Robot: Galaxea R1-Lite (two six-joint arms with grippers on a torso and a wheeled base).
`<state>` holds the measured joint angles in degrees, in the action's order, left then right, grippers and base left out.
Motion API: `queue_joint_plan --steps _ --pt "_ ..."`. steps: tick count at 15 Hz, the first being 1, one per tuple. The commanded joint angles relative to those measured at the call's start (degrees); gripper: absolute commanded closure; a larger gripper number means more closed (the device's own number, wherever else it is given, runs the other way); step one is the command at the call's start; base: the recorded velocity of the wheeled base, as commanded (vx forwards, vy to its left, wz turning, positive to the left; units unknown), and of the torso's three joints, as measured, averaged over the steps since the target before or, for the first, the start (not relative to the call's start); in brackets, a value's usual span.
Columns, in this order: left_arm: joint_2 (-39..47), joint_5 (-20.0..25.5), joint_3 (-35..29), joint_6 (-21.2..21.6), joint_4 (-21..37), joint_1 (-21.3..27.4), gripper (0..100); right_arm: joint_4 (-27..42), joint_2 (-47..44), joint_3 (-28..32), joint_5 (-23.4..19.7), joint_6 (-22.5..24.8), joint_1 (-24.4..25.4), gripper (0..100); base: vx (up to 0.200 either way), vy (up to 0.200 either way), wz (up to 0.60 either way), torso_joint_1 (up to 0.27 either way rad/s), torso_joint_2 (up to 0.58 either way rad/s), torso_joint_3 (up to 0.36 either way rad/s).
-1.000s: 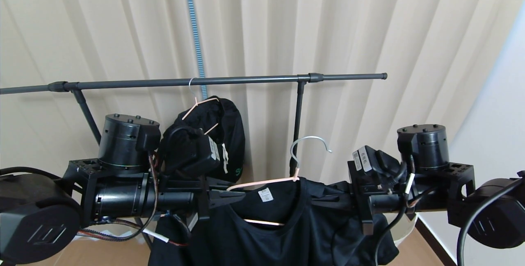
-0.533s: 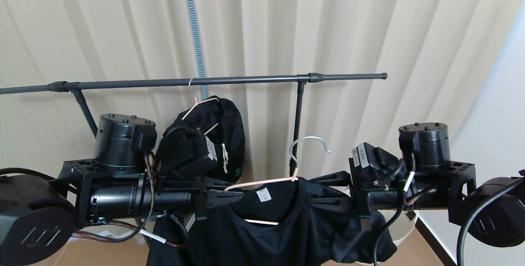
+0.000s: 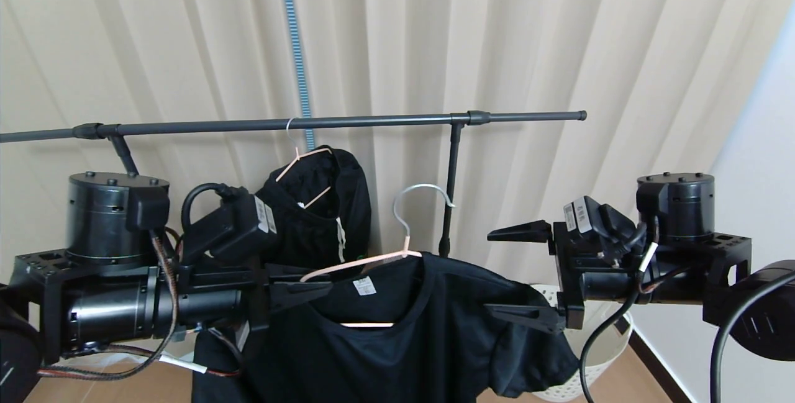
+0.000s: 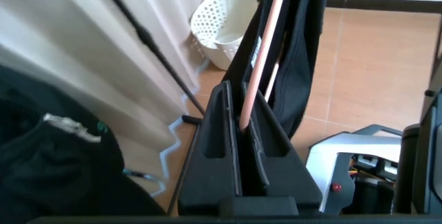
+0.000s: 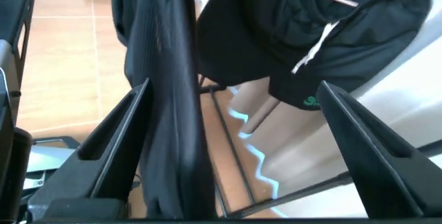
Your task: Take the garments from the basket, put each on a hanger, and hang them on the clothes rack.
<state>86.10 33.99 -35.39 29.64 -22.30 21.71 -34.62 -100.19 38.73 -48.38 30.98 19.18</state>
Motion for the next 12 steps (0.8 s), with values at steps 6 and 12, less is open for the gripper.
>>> queue_joint_plan --steps 6,12 --pt "-6.39 0.29 5.33 -1.6 -0.12 -8.7 100 -0.01 -1.93 0.91 0.13 0.31 -0.89 0 0.0 0.0 0.0 0.0 0.0 0.0" --pt "-10.25 0.29 9.81 -3.62 -2.58 -9.23 100 -0.01 -5.54 2.05 0.48 0.49 -1.69 0 0.0 0.0 0.0 0.0 0.0 0.0"
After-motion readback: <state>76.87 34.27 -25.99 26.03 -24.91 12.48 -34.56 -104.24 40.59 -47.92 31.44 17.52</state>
